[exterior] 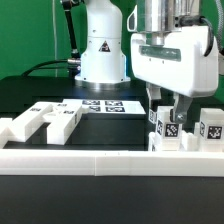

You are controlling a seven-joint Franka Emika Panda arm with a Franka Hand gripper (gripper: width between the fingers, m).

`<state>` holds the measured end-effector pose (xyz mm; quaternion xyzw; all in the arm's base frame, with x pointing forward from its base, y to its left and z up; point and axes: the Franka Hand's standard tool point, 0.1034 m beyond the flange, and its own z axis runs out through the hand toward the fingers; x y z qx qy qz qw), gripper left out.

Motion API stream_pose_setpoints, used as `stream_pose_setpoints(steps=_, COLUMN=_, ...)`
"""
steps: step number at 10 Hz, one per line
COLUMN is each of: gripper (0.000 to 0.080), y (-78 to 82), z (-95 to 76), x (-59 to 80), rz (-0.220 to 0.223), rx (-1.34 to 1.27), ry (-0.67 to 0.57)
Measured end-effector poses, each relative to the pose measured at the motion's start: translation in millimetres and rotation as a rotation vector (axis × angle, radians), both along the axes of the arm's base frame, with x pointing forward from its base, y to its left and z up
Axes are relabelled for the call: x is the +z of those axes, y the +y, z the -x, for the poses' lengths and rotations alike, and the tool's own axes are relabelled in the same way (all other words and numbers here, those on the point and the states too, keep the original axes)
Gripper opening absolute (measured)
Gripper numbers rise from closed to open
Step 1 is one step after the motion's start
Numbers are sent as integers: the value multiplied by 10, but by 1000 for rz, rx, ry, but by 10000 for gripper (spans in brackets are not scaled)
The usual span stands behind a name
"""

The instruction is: Assemble chair

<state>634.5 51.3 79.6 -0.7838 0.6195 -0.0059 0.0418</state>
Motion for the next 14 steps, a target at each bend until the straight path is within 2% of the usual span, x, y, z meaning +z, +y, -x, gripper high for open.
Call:
stream_pose_setpoints(steps=4, gripper=649, y=67, z=1, x=12, rz=18, rx=339, ry=-11)
stream_pose_setpoints(steps=9, gripper=649, y=55, z=2, x=9, rz=57, rx=814, ry=-33)
stream_pose_setpoints(steps=14, gripper=649, y=27, z=8, x=0, rz=91, rx=1168, ry=-39)
